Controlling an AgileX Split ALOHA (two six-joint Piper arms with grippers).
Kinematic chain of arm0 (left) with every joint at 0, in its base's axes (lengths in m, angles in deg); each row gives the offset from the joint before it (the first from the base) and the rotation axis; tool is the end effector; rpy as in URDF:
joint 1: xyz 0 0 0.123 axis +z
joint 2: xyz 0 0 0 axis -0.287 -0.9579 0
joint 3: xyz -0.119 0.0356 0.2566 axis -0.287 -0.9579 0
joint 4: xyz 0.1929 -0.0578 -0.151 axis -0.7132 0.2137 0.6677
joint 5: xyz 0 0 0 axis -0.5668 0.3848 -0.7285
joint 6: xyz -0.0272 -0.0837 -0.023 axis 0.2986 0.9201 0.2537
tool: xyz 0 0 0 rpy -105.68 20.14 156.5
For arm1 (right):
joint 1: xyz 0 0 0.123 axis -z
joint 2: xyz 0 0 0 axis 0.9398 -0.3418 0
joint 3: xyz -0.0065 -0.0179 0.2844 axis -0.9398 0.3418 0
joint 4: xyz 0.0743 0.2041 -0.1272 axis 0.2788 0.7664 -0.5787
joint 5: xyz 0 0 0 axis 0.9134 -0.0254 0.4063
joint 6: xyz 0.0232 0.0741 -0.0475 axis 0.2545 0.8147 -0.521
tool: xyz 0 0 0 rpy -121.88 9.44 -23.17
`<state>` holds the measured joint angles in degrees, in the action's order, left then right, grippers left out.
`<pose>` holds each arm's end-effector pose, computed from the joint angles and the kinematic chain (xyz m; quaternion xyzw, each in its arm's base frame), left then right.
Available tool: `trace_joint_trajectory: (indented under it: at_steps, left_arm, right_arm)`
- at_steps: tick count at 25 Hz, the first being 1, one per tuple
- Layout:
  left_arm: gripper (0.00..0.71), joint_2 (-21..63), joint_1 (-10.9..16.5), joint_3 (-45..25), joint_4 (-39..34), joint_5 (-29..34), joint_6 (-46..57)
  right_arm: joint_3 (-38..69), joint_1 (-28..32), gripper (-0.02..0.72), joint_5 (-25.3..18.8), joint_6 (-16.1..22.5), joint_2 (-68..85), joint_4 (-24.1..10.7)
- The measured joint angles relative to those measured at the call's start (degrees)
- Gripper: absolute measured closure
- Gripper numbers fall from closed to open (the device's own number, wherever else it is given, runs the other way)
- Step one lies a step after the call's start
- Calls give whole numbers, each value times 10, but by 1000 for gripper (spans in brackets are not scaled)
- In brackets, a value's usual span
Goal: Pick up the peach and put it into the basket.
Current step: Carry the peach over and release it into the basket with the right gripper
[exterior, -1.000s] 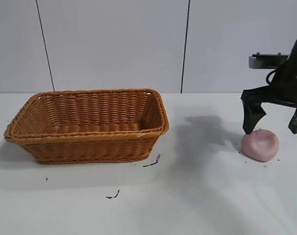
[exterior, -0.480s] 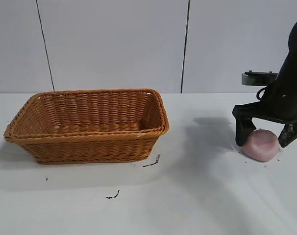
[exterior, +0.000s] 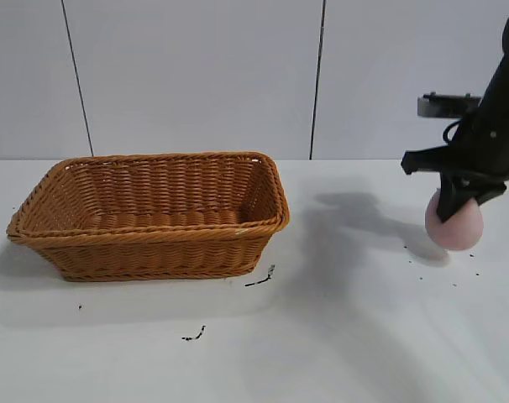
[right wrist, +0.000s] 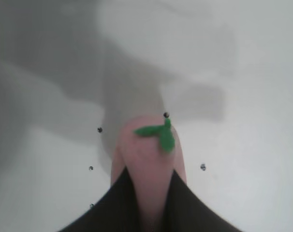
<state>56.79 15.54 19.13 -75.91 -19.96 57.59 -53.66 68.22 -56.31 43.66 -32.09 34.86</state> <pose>-0.0065 -0.0030 0.2766 0.0421 0.8524 -0.0044 0.5212 0.4209 0.0193 0.2530 -0.0545 0.9751 0.0297 0.2129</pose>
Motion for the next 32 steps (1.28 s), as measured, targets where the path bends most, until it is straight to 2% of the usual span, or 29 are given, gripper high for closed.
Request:
trace_joint_trajectory:
  at_steps: [5,8,15,21,27,29,32]
  left_arm:
    - [18,0,0,0,0,0,0]
    - [18,0,0,0,0,0,0]
    - [18,0,0,0,0,0,0]
    - [18,0,0,0,0,0,0]
    - [18,0,0,0,0,0,0]
    - [18,0,0,0,0,0,0]
    - [18,0,0,0,0,0,0]
  right_arm:
    - [-79,-66,678,-33,30,-7,-47]
    - [-147,-119,678,-47,44,-26,-55]
    - [-291,-252,678,-77,46,-114,-57]
    - [-314,-338,678,-57,46,-199,-56]
    - [-314,-359,671,-10,44,-285,-62]
    - [-314,-358,618,-10,44,-302,-67]
    - [-314,-358,420,-8,44,-309,-69]
